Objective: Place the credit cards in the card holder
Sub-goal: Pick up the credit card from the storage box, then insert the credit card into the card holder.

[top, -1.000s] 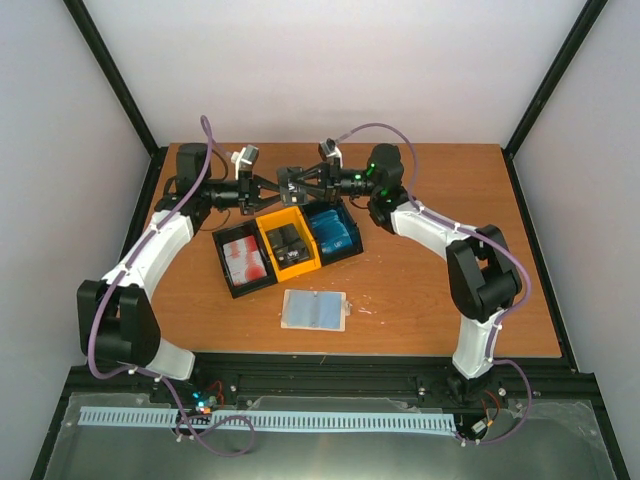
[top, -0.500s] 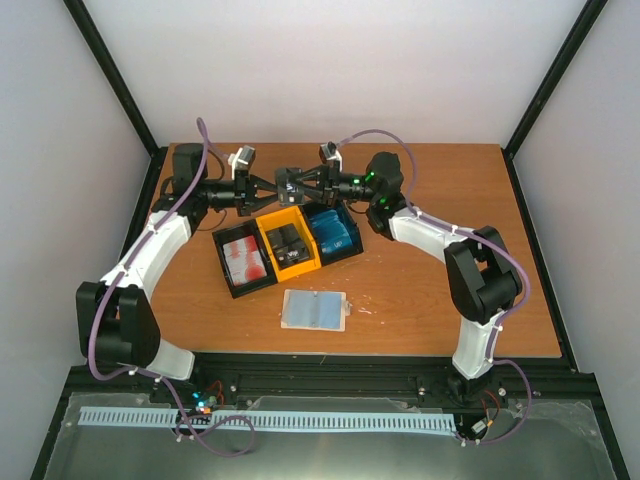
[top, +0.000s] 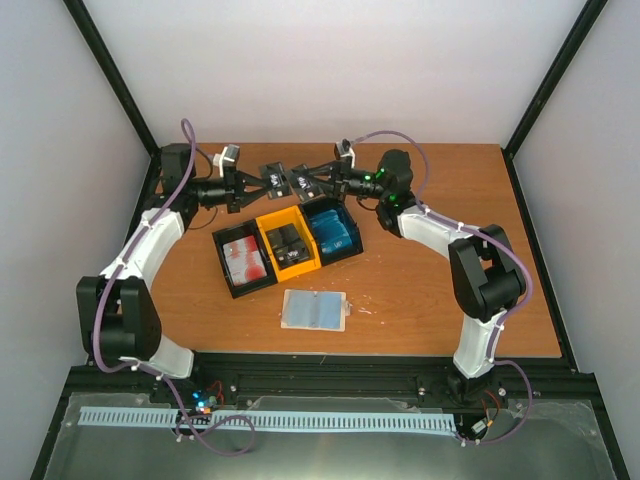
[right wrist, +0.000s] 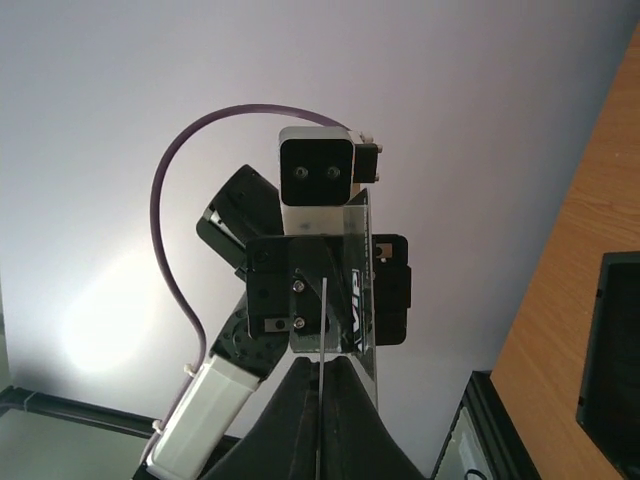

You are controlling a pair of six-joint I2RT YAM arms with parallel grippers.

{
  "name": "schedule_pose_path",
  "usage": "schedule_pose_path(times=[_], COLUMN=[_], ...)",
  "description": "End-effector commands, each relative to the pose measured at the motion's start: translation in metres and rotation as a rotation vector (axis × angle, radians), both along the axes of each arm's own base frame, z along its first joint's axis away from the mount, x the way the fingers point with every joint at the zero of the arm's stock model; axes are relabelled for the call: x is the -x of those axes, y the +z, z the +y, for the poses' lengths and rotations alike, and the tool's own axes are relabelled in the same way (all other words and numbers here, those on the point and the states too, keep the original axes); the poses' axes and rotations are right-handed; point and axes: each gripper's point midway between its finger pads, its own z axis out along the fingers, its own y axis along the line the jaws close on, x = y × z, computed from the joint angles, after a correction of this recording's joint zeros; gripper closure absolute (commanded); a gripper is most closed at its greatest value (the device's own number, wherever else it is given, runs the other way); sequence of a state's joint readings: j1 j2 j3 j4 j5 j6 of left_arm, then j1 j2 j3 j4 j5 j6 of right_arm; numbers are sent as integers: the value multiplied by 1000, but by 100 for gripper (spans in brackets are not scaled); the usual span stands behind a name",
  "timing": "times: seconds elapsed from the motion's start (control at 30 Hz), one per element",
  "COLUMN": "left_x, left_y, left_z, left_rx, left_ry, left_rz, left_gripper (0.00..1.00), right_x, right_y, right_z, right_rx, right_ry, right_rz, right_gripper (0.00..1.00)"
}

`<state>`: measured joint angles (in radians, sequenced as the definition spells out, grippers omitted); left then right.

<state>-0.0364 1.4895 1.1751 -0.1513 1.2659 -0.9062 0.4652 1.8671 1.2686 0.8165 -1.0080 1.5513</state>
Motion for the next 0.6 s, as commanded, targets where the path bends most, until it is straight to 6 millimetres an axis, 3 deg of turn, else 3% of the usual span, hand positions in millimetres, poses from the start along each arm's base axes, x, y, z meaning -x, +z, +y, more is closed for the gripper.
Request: schedule_pose_path(times=[0.0,0.13,0.23,0.4,0.57], left_x=[-12,-21,-12,25,74], left_y=[1,-16,-31,-55,-90], left_z=[6,17,18,-13,-34], left_rx=[-35,-169,-256,-348,-393], left_ry=[37,121,129,56,-14], left_rz=[-23,-35,-48,-47,53], left_gripper=[100,99,100,99,100], right_x=[-5,-13,-14,-2,35], right_y=[-10,-29,-57,-99,-127], right_z=[-5,-15,-25,-58,-88], right_rx=[40,160,332,588,713], right_ry=[-28,-84,-141,-250,-324], right_rz=[-7,-27,-49,-76,-80], right_gripper=[97,97,97,97,97])
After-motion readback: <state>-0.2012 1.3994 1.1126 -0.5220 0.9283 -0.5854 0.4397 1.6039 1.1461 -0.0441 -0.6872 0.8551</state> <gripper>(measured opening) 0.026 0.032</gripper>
